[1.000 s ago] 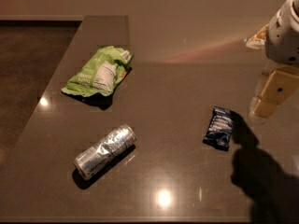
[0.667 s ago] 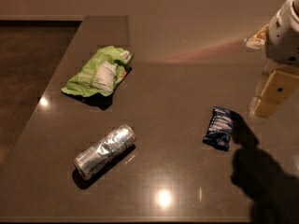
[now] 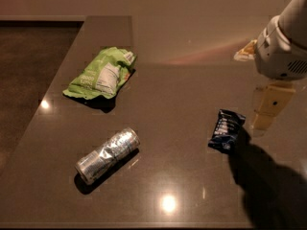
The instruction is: Move rxbar blueberry near green rice chip bag
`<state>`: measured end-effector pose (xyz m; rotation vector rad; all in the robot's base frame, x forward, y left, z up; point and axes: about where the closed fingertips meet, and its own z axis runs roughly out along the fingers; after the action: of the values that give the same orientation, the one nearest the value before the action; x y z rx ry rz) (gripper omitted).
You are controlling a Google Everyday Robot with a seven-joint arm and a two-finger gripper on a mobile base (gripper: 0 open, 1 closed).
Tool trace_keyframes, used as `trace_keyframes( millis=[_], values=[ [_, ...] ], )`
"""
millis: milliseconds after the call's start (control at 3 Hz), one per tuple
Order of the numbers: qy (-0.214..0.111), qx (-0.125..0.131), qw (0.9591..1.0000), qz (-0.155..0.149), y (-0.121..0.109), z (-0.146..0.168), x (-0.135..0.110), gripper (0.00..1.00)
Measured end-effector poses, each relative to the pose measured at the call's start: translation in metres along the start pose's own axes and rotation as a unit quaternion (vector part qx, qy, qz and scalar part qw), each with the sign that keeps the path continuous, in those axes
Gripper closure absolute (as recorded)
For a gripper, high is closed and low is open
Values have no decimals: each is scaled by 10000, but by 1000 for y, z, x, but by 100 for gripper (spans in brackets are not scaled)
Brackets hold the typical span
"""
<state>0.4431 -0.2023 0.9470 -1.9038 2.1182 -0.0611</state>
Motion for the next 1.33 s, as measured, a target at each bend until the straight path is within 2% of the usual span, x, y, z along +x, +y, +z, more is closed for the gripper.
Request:
trace_keyframes(
  millis=[333, 667, 1333],
  values=[
    [-68, -300, 9987, -419, 4, 31, 1, 0],
    [-188, -626, 9947, -793, 13, 60, 3, 0],
    [-249, -1027, 9870, -1209, 29, 95, 10, 0]
  ],
)
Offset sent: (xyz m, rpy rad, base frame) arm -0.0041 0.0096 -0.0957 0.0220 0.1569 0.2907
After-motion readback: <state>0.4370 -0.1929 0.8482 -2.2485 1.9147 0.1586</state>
